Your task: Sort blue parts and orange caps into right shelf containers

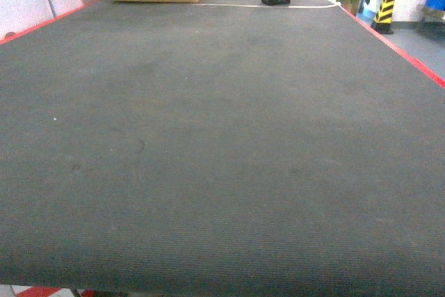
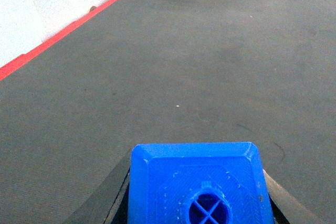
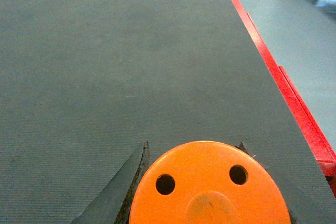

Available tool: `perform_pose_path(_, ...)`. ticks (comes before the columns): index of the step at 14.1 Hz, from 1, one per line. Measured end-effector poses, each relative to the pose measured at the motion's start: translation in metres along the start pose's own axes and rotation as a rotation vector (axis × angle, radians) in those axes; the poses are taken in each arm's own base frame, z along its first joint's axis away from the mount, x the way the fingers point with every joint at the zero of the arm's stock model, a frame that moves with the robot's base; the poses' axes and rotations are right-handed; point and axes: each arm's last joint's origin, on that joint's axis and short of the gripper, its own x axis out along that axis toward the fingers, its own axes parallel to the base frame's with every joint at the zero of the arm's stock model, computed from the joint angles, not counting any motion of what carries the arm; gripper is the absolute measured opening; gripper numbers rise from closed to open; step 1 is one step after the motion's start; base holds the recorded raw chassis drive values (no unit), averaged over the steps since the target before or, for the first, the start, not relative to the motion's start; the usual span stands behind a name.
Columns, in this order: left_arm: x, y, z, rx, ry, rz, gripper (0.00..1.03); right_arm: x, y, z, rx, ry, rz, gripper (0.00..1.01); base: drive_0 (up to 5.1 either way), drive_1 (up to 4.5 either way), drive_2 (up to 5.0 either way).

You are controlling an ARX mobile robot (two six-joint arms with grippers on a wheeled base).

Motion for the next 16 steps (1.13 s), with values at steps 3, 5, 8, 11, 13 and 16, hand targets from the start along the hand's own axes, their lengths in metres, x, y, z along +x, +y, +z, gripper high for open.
perform_pose_path(3,0.0000,0.0000,-0.0003,0.000,0.003,0.000,0.45,0.0000,0.0000,0.0001,0.000,-0.001,0.000,0.43,1.6,-0.87,-0.9)
perform_pose_path(5,0.0000,0.0000,0.0002,0.000,-0.002,0.000,0.45,0.0000,0.0000,-0.0002,0.000,0.002,0.000,0.43,4.9,-2.55,-2.5)
perform_pose_path(8,0.0000,-0.0001,0.0000,0.000,-0.001,-0.002,0.45,0.0000,0.0000,0.0000,0.000,0.000,0.000,0.43,5.0,-2.40,-2.4)
perform_pose_path(11,0.0000,-0.0001,-0.0002,0.001,0.001,-0.002,0.45,0.0000,0.0000,0.0002,0.000,-0.002,-0.001,0.43,1.7,-0.79,-0.8)
perform_pose_path(13,0.0000,-0.0009,-0.0001,0.003,0.001,-0.007,0.45,0.0001,-0.0014,0.0003,0.001,-0.003,-0.011,0.43,4.8,-1.99,-2.0)
perform_pose_path(16,-0.0002,0.0000,0.0005,0.002,-0.005,0.000,0.45,-0.0001,0.0012,0.0002,-0.001,0.000,0.003,0.43,4.7,-3.16,-1.5)
